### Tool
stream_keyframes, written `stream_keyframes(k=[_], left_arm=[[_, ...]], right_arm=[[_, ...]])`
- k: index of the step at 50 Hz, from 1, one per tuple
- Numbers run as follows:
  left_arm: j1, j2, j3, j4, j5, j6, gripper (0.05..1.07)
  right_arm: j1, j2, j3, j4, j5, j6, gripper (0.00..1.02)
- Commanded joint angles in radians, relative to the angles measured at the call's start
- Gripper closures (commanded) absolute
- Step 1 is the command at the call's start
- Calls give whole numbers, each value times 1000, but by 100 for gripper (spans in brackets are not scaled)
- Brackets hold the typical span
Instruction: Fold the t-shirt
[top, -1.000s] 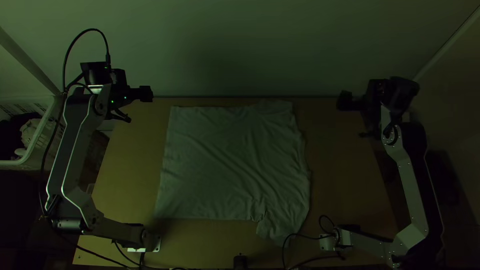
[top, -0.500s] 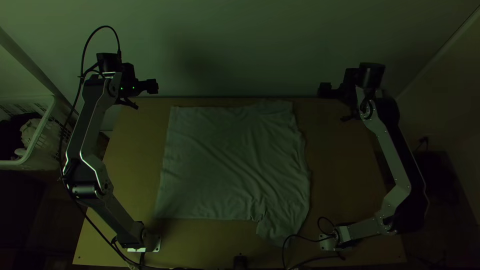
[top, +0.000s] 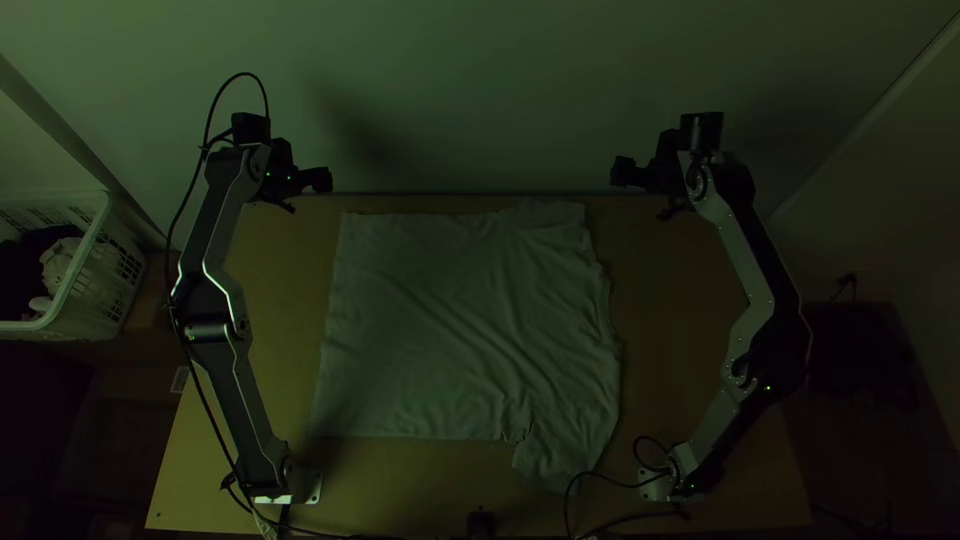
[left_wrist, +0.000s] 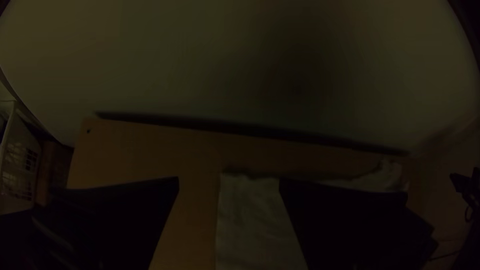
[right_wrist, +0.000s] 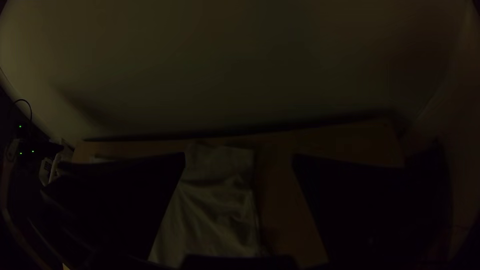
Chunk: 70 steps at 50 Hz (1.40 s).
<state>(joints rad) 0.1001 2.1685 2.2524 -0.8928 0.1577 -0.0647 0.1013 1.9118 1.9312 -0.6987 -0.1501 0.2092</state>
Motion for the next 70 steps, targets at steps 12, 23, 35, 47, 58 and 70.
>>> stream_keyframes(k=[12,23,35,47,58,70], left_arm=[[-5,83,32,34,6,-35,11],[-16,146,32,45,-17,-35,11],[-31,185,32,89,-15,-37,20],[-50,220,32,138,-17,-38,20],[-51,243,32,144,-30,-26,25],[-51,261,32,149,-30,-14,37]], right_arm=[[-5,118,68,-27,-19,29,4],[8,167,60,-27,-22,32,7],[29,236,94,-88,-23,99,7],[52,296,117,-120,-23,101,7],[57,325,137,-120,-23,102,7],[60,339,135,-122,-23,102,10]])
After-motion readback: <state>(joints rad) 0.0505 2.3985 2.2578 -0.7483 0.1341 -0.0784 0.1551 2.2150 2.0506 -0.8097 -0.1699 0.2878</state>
